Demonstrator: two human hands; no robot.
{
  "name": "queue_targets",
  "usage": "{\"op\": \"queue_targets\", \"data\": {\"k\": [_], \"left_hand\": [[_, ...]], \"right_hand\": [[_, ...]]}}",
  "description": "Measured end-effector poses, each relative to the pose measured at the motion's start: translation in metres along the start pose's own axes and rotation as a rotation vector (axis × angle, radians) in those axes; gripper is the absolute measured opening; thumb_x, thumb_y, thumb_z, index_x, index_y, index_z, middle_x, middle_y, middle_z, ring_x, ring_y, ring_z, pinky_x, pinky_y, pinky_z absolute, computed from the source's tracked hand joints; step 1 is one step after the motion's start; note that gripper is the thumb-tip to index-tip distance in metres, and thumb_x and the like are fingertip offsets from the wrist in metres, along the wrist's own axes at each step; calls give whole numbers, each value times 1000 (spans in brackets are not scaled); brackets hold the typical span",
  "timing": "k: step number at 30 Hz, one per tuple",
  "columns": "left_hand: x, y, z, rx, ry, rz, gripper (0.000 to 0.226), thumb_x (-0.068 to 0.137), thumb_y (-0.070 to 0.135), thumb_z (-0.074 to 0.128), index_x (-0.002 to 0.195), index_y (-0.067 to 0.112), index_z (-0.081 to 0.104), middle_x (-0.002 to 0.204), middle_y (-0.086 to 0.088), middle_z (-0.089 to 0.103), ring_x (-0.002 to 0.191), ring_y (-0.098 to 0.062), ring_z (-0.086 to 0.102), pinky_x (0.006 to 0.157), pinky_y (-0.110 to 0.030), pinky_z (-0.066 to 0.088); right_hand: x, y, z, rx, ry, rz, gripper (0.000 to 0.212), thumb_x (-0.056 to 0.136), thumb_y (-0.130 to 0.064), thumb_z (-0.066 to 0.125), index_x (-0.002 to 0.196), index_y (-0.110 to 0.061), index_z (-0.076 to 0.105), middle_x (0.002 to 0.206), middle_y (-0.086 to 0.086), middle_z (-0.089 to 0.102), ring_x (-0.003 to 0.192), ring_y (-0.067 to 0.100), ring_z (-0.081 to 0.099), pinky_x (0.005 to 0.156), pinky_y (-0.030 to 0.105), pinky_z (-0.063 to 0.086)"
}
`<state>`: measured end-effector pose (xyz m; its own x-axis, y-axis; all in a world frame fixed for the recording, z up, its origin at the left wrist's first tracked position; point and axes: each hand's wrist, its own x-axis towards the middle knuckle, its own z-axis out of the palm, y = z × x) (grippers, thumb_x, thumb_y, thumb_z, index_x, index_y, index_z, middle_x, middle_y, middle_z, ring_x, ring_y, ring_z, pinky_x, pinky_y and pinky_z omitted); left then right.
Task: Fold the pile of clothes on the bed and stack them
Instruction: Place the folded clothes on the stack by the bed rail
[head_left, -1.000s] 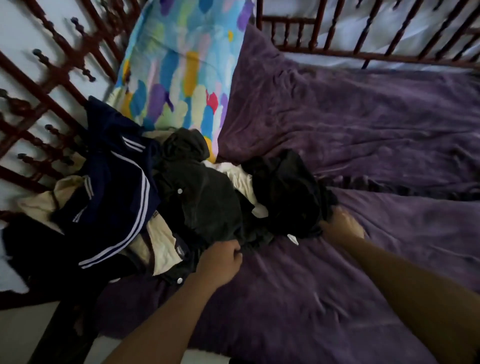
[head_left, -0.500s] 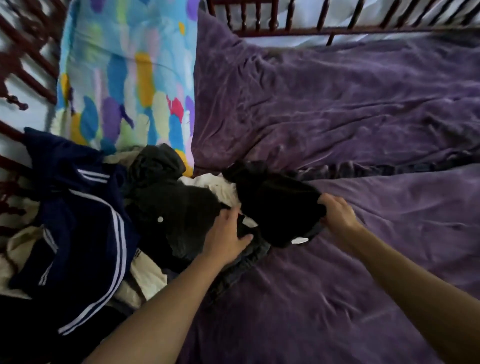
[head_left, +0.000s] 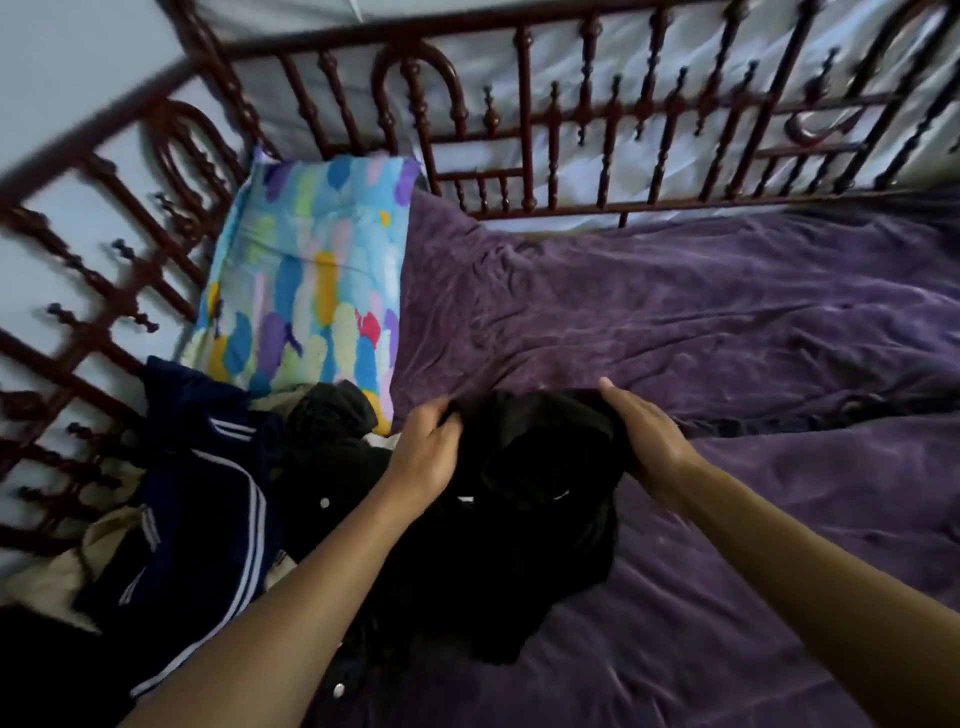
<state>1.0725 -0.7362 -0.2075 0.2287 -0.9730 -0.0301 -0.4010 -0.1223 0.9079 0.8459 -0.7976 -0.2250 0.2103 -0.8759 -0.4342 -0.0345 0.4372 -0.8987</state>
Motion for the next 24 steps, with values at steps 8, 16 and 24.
{"op": "queue_targets", "data": {"k": [8,16,24], "left_hand": [[-57,109,-78,-136,287,4,24,90,22,50,84,14,72,93,-11,72,93,-25,66,84,-36,50],[-106,149,-177,290,318,94,26,90,26,65,65,19,62,51,10,58,48,0,55,47,-14,37],[-122,152,-239,402,602,169,15,92,18,60,98,18,74,94,3,72,89,-14,65,83,-30,49]], "right_hand": [[-58,-73,49,-470,-523,-524,35,74,-30,82,105,-25,68,93,-7,70,87,8,66,75,26,54],[-90,-172,95,-177,-486,-546,17,90,-7,62,102,1,71,89,7,74,78,10,70,69,20,56],[-132,-230,144,-220,-589,-463,24,93,-30,61,84,-13,75,81,6,68,69,17,64,60,28,54]]}}
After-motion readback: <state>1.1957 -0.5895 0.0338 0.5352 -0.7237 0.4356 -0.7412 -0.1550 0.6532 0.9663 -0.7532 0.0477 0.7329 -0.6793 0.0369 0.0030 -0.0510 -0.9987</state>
